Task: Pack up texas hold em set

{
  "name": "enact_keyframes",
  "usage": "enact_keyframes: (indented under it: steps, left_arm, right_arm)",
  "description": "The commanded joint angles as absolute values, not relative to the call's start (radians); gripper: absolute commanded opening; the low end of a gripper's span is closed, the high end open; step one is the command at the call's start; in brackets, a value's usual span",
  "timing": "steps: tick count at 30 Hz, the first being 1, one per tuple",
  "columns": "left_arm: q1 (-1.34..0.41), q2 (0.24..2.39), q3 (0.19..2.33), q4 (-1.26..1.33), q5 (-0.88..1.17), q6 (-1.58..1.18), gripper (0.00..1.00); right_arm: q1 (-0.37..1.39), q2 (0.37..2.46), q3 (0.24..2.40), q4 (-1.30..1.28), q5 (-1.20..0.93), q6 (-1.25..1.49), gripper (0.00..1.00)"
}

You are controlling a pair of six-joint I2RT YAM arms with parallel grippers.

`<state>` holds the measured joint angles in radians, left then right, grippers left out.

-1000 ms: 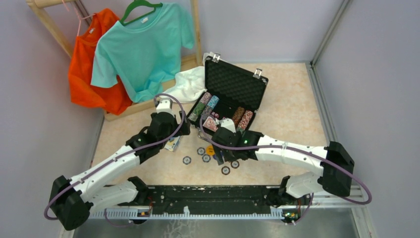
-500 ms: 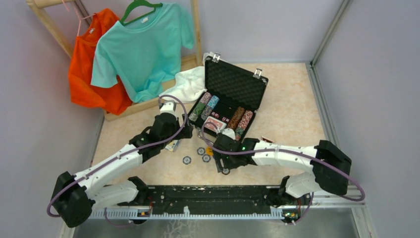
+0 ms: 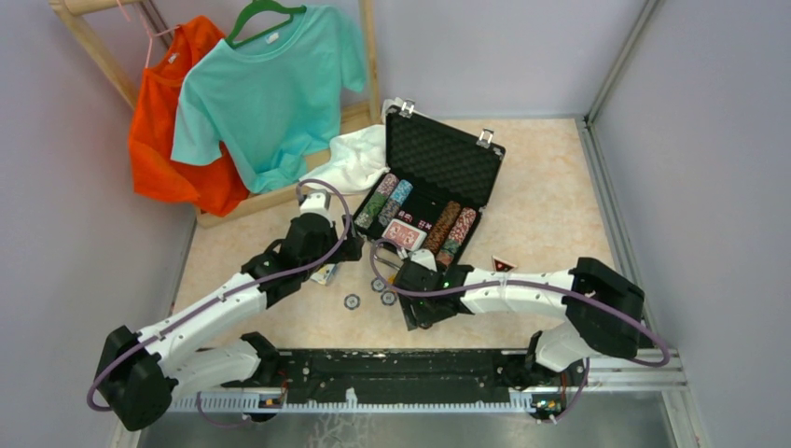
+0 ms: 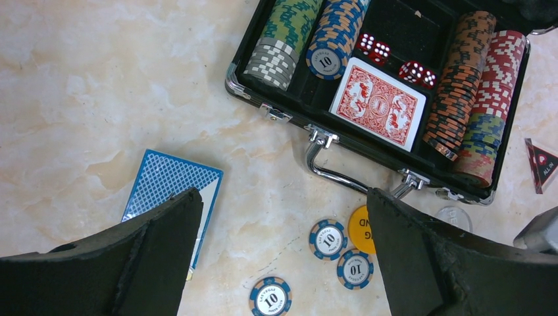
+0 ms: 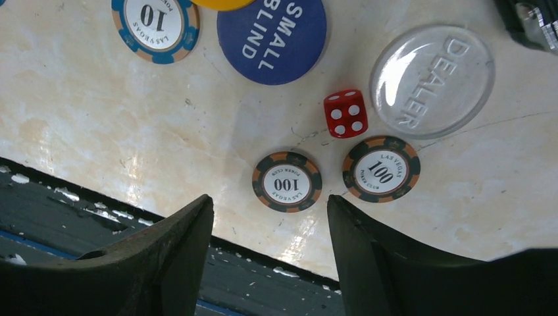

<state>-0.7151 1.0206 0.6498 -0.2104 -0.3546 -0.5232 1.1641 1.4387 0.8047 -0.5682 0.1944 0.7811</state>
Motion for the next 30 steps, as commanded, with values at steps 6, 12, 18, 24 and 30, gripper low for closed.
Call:
enact_keyframes:
  steps: [6, 12, 18, 24, 30]
  left_arm:
    - [-0.709, 0.987, 0.644, -0.221, -0.316, -0.539, 0.99]
    - [-0.707, 0.972, 0.645, -0.239, -0.333, -0.525, 0.99]
    - [-0.708, 0.981, 0.647, -0.235, -0.324, -0.53, 0.99]
    - [-0.707, 0.977, 0.644, -0.243, -0.329, -0.529, 0.99]
    - [-0.707, 0.968, 0.646, -0.252, -0.341, -0.525, 0.99]
  right_arm:
    - [1.209, 1.471, 0.778, -0.511, 0.21, 0.85, 0.65]
    - [1.209, 1.477, 0.758, -0.499, 0.225, 0.868, 0.65]
    - [1.209, 1.497, 0.758, -0.483, 0.219, 0.871, 0.61]
    - [1.209, 1.531, 0.771, -0.52, 0.299, 0.899, 0.61]
    - [1.217, 1.563, 0.805, -0.591, 0.392, 0.938, 0.6]
